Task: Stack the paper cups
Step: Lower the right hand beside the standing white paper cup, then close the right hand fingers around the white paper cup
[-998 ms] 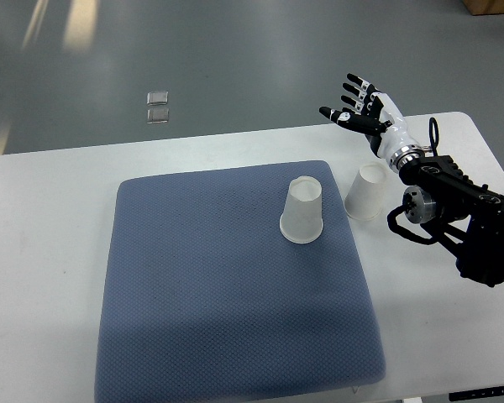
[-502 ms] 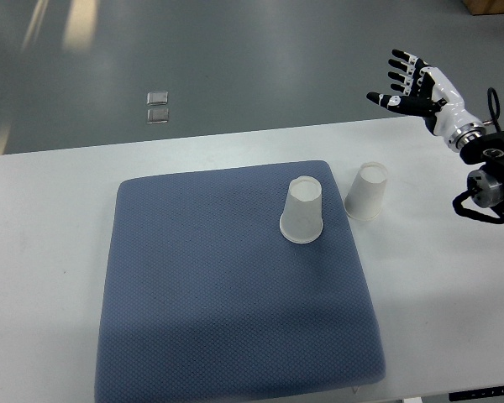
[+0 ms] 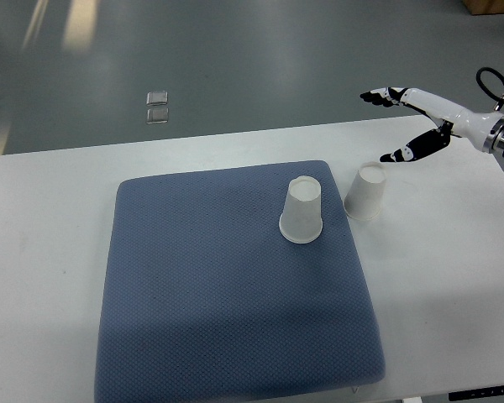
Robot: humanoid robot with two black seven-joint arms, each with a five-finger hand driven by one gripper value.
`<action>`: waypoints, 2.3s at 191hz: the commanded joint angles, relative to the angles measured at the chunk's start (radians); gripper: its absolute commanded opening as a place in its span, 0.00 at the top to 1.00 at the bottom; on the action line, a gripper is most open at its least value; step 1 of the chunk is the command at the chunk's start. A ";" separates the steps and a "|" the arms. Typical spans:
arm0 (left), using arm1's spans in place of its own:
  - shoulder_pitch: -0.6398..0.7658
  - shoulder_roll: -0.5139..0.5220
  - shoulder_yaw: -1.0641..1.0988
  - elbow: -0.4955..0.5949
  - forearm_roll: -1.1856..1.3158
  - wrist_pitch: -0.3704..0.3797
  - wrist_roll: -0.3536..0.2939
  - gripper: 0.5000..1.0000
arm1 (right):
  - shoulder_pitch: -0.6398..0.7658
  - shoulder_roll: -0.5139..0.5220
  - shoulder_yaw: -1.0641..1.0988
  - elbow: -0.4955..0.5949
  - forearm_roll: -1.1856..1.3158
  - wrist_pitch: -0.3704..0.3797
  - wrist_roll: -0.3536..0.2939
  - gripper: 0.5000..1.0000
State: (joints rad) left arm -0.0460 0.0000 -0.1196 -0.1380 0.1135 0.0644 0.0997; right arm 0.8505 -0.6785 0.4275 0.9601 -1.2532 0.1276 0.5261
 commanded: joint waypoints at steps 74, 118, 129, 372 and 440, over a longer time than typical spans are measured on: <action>0.000 0.000 0.000 0.000 0.000 0.000 0.000 0.00 | 0.001 0.047 -0.118 -0.003 -0.227 -0.075 -0.015 0.15; 0.000 0.000 0.000 0.000 0.000 0.000 0.000 0.00 | 0.002 0.102 -0.127 -0.066 -0.252 -0.103 -0.026 0.15; 0.000 0.000 0.000 0.000 0.000 0.000 0.000 0.00 | 0.007 0.111 -0.139 -0.083 -0.255 -0.103 -0.026 0.15; 0.000 0.000 0.000 0.000 0.000 0.000 0.000 0.00 | 0.062 0.217 -0.219 -0.290 -0.262 -0.126 -0.026 0.17; 0.000 0.000 0.000 0.000 0.000 0.000 0.000 0.00 | 0.067 0.217 -0.224 -0.297 -0.267 -0.115 -0.024 0.34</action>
State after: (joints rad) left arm -0.0460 0.0000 -0.1196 -0.1381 0.1135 0.0644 0.0997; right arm 0.9160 -0.4617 0.2048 0.6647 -1.5184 0.0063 0.5012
